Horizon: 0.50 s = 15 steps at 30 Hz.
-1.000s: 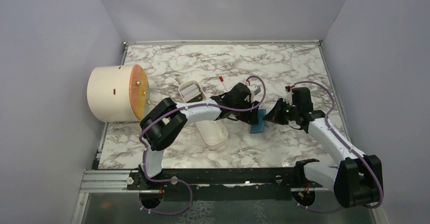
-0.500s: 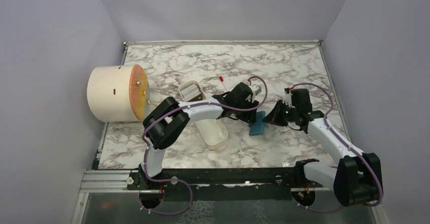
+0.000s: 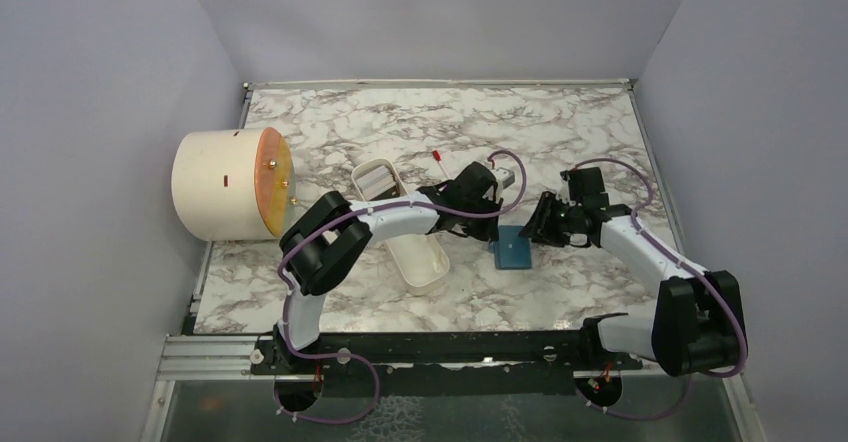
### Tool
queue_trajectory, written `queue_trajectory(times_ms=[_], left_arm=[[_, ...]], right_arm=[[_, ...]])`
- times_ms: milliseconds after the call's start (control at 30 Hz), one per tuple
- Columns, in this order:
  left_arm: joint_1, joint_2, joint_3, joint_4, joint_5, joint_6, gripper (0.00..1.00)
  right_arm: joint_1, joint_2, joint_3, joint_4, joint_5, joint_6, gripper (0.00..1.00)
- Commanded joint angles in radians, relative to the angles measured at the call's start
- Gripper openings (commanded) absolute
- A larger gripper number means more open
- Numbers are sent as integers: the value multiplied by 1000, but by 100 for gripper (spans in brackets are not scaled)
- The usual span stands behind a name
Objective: Put the credit cards into the card holder
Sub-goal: Open the card holder at the center of the board.
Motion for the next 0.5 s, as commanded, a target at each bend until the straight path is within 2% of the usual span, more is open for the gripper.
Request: queue_trajectory(times_ms=[0,133,467], left_arm=[[11,-70,26,-2,90,-53,0],[16,-101,-2,60,132,-120,0],[16,-144,23,110,146,-181,0]], right_arm=[[2,-15,61,-36,34,-51,44],[4,-50,51,-27,-18,-65,53],[4,-19,24,7,-124,-102,57]])
